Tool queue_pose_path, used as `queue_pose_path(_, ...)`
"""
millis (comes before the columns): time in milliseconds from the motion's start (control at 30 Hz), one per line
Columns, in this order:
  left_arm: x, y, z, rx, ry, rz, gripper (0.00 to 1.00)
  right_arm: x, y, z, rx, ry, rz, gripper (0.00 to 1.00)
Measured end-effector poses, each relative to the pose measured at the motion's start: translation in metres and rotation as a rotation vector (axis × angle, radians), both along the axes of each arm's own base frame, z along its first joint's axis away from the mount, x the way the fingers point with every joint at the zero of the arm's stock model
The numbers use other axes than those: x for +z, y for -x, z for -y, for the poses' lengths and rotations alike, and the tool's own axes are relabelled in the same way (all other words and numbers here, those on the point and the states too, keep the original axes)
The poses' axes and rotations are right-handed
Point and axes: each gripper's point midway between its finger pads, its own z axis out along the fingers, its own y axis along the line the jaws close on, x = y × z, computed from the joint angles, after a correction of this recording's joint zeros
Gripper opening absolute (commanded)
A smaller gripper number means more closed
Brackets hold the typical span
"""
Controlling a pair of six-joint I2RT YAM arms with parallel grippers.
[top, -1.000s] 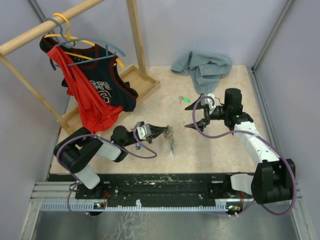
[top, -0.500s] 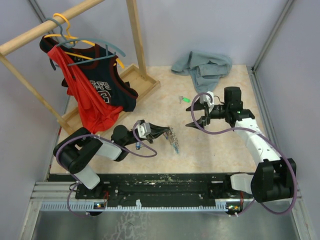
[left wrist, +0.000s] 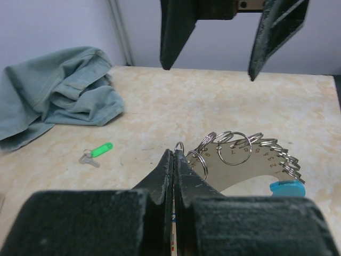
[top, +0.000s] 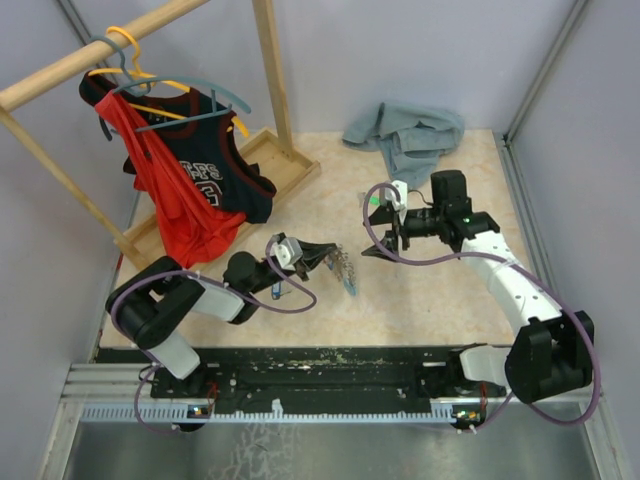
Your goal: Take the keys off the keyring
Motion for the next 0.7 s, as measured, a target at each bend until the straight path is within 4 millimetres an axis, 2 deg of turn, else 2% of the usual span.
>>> queue_pose_path(167, 0.019, -0.011, -0.005, 0.123, 0.059, 0.003, 0.0, 0.008, -0.005, 0.001, -0.046, 0.004, -0.037, 0.75)
queue_pose_path(433, 0.048, -0.032, -0.01, 0.303, 0.126, -0.047, 0.0, 0.008, -0.007, -0.001, -0.095, 0.013, -0.104, 0.8)
queue_pose_path(533, 0.051, -0.042, -0.01, 0.352, 0.131, -0.101, 0.0, 0.009, -0.008, -0.002, -0.106, 0.006, -0.116, 0.8)
queue_pose_path(700, 0.043, -0.053, -0.009, 0.415, 0.109, -0.201, 0.0, 0.012, -0.011, -0.003, -0.125, -0.003, -0.131, 0.81)
